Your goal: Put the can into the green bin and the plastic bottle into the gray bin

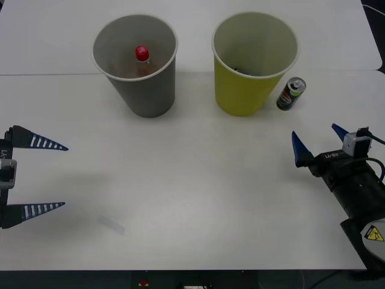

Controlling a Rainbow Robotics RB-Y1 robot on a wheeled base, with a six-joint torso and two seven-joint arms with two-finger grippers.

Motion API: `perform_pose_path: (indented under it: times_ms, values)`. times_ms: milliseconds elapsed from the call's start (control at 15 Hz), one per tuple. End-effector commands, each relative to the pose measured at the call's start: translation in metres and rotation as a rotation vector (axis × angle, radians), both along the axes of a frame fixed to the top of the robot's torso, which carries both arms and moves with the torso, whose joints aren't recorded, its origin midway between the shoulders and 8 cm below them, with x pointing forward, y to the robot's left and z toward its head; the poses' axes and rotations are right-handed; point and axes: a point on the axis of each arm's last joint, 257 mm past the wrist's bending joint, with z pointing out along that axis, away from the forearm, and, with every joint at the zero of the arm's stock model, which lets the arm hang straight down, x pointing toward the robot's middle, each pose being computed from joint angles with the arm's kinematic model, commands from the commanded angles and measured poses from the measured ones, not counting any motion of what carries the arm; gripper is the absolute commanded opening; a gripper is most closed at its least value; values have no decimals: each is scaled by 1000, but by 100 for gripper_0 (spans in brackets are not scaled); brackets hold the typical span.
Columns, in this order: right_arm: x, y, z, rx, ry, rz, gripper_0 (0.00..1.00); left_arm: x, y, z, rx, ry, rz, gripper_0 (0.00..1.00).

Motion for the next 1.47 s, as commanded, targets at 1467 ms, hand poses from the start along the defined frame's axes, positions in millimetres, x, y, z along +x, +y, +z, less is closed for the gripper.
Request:
perform_pose_path:
  times_ms: [1467]
  values:
    - [123, 12, 4, 68, -65, -138, 100, 0, 0, 0, 0, 0, 0, 100]
